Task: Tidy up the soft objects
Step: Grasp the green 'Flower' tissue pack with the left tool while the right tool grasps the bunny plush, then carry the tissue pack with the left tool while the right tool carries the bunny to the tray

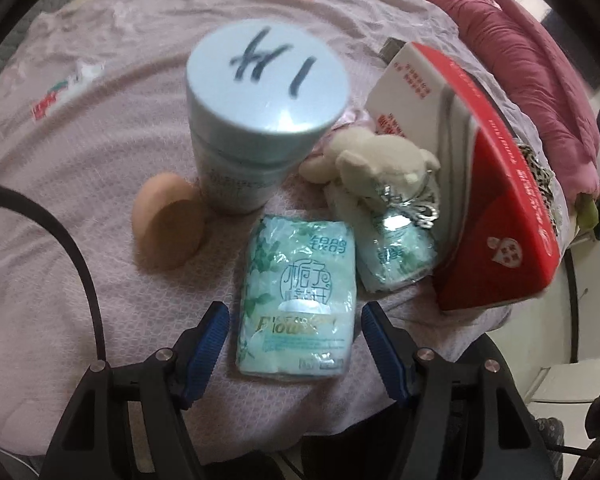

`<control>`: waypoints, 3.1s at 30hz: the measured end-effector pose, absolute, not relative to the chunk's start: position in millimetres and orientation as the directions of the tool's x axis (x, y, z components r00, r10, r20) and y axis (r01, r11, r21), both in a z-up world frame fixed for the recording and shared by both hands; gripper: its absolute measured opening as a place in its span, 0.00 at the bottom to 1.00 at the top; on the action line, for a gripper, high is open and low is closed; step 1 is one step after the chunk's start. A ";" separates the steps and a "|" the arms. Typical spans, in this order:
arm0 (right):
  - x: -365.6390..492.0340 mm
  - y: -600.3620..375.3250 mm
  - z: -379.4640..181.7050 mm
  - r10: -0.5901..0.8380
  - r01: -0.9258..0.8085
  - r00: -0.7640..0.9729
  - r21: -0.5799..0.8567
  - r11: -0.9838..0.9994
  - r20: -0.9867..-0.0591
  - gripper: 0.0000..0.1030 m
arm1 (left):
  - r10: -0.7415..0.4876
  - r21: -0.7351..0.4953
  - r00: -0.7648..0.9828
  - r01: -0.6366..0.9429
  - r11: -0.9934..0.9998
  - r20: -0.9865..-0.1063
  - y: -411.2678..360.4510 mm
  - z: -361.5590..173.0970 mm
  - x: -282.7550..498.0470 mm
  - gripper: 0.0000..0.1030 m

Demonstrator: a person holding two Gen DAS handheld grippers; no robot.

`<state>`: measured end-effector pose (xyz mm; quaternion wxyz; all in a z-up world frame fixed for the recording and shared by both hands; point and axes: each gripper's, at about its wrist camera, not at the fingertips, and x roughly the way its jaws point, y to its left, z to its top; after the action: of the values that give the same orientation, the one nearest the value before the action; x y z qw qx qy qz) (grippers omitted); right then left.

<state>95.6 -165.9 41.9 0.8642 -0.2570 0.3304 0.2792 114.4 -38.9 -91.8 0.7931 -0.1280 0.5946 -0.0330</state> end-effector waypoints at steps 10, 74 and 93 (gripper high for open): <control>118.6 -143.2 11.4 0.302 -0.722 0.560 -0.276 0.634 -0.771 0.75 | -0.243 -0.294 0.309 -0.129 0.947 -0.919 -26.4 -100.6 114.8 0.52; 114.3 -258.7 139.0 0.380 -0.492 0.739 -0.060 0.869 -0.556 0.32 | -0.300 -0.308 0.556 0.081 0.948 -0.776 -80.4 82.6 92.2 0.45; 108.6 -370.9 169.3 0.270 -0.304 0.844 0.002 0.953 -0.463 0.32 | -0.311 -0.216 0.570 0.230 0.949 -0.760 -181.9 125.4 131.2 0.45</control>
<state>108.6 -370.9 169.3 0.9596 -0.0358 0.2357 0.1494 131.2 -181.9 125.3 0.8848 -0.0462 0.4377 -0.1529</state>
